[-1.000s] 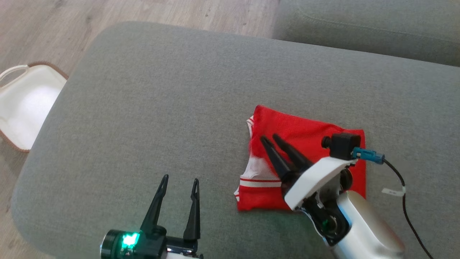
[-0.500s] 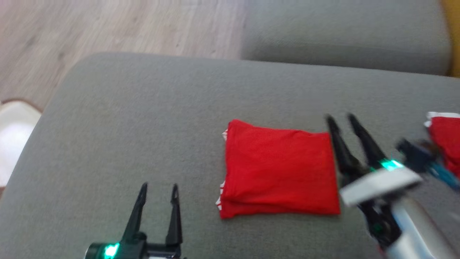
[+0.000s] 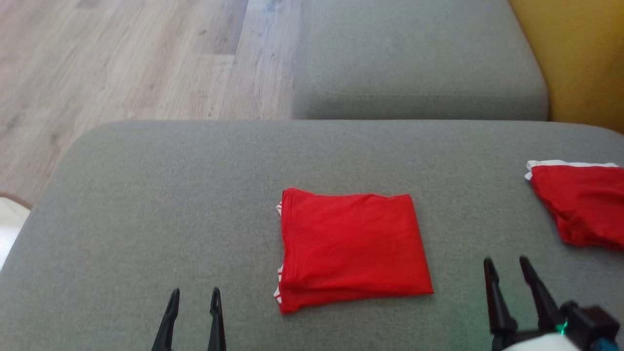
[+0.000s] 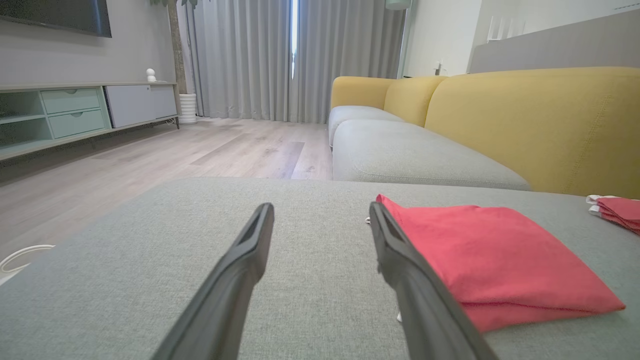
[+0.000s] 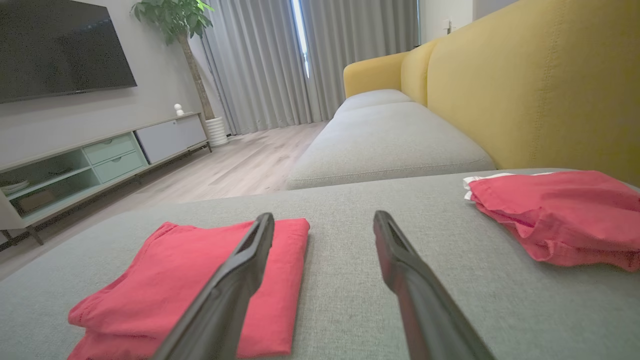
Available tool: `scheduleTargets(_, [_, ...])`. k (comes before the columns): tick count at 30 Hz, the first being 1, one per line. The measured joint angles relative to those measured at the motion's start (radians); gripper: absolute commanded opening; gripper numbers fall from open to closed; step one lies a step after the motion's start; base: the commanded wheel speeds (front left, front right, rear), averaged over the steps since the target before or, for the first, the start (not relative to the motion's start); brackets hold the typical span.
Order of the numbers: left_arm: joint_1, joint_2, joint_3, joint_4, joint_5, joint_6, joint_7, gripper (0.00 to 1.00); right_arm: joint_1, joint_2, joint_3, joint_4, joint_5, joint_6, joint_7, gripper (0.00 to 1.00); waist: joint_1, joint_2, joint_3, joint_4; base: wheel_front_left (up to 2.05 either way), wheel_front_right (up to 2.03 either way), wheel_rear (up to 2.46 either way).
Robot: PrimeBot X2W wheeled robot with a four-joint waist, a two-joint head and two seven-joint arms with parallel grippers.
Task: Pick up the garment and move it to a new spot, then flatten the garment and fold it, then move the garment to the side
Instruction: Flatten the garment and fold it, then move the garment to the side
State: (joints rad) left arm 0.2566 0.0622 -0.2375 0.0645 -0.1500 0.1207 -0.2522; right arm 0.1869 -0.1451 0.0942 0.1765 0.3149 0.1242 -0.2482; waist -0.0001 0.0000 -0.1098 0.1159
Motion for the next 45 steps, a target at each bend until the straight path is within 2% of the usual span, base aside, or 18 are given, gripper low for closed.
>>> scheduleTargets(3, [0.02, 0.0, 0.011, 0.006, 0.0, -0.008, 0.0, 1.0, 0.049, 0.049, -0.034, -0.027, -0.052, 0.0, 0.0, 1.0, -0.0001, 0.0, -0.017, -0.009, 0.0, 0.0, 0.0])
scheduleTargets(9, [0.039, 0.0, 0.017, 0.012, 0.012, -0.025, 0.0, 1.0, 0.094, 0.076, -0.059, -0.049, -0.126, 0.0, 0.0, 1.0, 0.0, 0.0, -0.028, -0.022, 0.0, 0.0, 0.0])
scheduleTargets(26, [0.039, 0.0, 0.02, 0.003, 0.028, -0.024, 0.0, 1.0, 0.094, 0.083, -0.063, -0.051, -0.221, 0.0, 0.0, 1.0, 0.0002, 0.0, -0.016, -0.031, 0.0, 0.0, 0.0])
scheduleTargets(45, [0.039, 0.0, 0.01, 0.002, 0.027, -0.014, 0.0, 1.0, 0.09, 0.08, -0.065, -0.061, -0.264, 0.0, 0.0, 1.0, 0.0001, 0.0, 0.013, -0.019, 0.0, 0.0, 0.0])
